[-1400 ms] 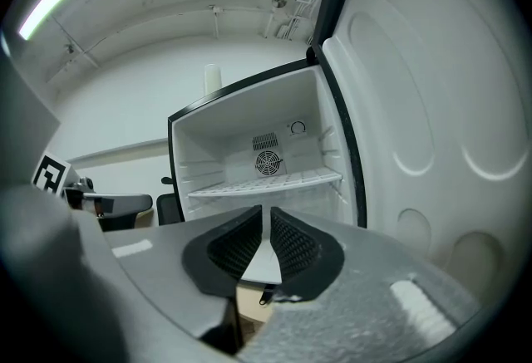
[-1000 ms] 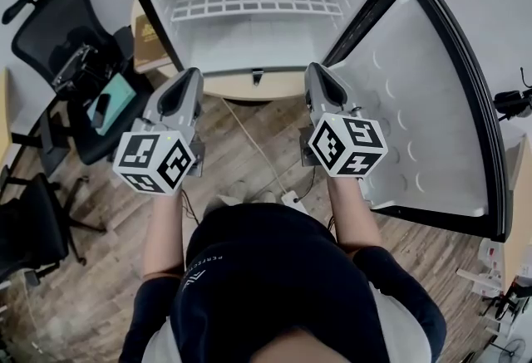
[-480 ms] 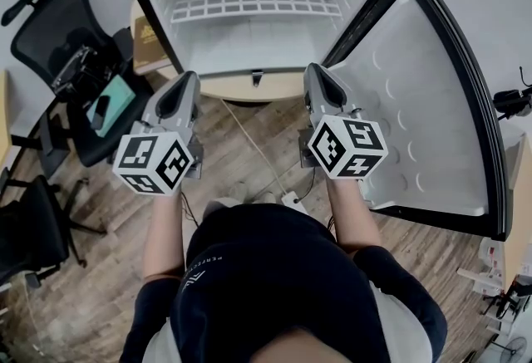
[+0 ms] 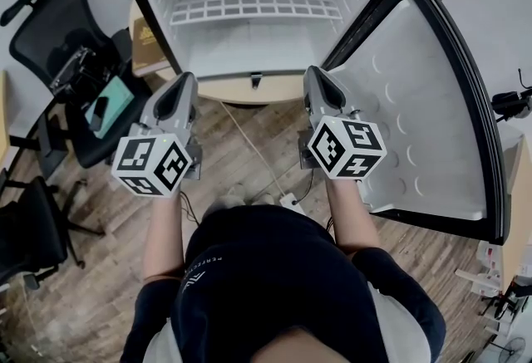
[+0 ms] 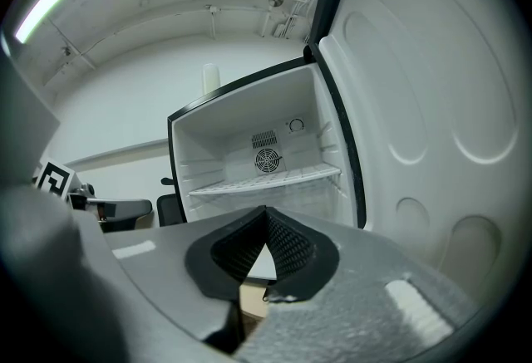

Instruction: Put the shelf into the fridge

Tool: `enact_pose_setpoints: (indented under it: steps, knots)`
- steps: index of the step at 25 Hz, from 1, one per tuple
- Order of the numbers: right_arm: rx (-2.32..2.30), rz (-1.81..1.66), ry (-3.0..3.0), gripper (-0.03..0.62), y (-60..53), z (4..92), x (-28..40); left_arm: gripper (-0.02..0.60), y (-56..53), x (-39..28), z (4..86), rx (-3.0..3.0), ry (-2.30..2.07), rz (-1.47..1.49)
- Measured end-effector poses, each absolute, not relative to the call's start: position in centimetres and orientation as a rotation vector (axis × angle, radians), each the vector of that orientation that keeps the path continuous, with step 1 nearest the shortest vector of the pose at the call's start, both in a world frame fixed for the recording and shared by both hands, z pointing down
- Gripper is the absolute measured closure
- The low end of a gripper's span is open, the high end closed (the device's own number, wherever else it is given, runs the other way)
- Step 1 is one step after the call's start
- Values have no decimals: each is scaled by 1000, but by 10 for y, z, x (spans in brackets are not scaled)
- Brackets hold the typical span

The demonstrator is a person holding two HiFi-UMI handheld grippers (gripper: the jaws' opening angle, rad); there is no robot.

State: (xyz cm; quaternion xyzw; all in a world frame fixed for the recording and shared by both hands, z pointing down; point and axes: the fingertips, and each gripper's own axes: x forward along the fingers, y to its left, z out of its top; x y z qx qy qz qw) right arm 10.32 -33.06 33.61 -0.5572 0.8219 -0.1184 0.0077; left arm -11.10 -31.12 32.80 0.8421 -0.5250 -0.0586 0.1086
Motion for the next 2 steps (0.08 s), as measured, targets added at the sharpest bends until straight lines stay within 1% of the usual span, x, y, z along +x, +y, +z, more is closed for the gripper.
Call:
enact_pose_setpoints:
  steps: [2]
  knots:
    - [-1745,-377,2566,592,-331,337,105,568,-312,-109,329,2479,-1538,-168]
